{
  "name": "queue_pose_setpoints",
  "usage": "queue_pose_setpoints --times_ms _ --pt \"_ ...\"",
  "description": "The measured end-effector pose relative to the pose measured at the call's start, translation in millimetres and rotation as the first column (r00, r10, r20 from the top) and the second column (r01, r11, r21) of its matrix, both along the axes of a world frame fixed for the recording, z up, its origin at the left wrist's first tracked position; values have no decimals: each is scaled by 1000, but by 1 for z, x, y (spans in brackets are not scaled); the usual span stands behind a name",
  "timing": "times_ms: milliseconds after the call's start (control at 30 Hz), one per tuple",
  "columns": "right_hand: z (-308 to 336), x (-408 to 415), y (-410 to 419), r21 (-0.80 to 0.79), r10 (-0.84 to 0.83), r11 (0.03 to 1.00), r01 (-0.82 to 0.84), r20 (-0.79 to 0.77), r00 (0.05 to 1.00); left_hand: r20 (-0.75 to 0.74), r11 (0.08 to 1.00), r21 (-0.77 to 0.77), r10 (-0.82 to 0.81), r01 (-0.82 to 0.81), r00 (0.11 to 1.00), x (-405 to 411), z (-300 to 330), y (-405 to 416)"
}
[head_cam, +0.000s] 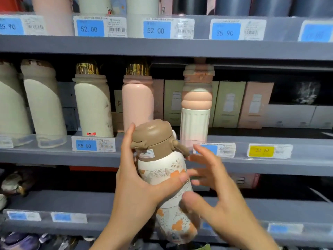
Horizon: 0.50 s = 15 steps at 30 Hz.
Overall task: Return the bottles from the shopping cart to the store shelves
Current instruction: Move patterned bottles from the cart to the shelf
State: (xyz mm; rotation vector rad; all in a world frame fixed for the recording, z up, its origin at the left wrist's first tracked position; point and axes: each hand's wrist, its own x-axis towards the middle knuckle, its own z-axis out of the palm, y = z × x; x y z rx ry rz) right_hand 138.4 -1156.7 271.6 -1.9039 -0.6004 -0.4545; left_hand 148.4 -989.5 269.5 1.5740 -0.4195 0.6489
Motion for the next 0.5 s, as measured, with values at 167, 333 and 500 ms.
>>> queue_pose_setpoints --times_ms 167,333,500 --pt "-26 -14 -9 64 -186 979 193 -96 978 -54 972 123 -197 202 979 18 20 -51" --pt "-27 -19 -34 177 -441 877 447 -75 894 -39 921 256 -295 295 955 24 36 -99" --pt "-10 -14 -61 340 -485 819 462 -22 874 15 862 326 -416 389 909 26 50 -121"
